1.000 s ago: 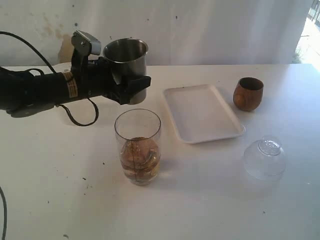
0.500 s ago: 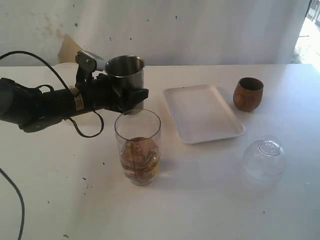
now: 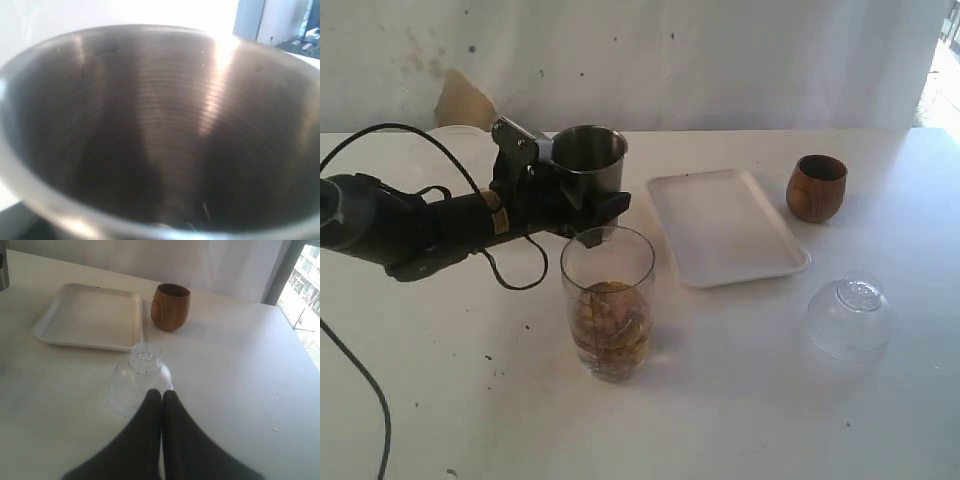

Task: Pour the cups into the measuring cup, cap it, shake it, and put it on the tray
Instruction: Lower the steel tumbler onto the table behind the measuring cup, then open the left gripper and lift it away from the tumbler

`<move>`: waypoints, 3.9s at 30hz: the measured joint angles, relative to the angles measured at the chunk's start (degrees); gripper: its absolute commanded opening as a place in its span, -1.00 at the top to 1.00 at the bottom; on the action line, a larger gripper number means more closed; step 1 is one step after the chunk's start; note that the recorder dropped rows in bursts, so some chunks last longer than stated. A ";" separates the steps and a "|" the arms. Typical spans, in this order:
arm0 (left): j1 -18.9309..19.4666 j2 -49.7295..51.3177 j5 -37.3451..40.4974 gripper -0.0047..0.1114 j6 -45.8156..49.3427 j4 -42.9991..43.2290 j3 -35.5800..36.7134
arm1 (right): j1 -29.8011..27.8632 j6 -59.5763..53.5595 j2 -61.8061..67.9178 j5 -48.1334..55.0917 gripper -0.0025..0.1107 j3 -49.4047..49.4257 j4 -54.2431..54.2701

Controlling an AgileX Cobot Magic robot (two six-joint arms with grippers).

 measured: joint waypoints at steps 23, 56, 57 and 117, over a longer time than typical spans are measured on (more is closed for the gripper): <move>0.00 9.20 -1.49 0.92 1.36 -8.01 -5.41 | 0.00 0.00 0.00 0.00 0.96 0.00 0.00; 0.00 11.64 4.46 0.05 1.67 -6.96 -11.90 | 0.00 0.00 0.00 0.00 0.96 0.00 0.00; 0.00 11.64 4.46 -0.15 1.67 -6.96 -11.90 | 0.00 0.00 0.00 0.00 0.96 0.00 0.00; 0.00 8.22 1.70 -0.89 2.69 -8.90 -11.90 | 0.00 0.00 0.00 0.00 0.96 0.00 0.00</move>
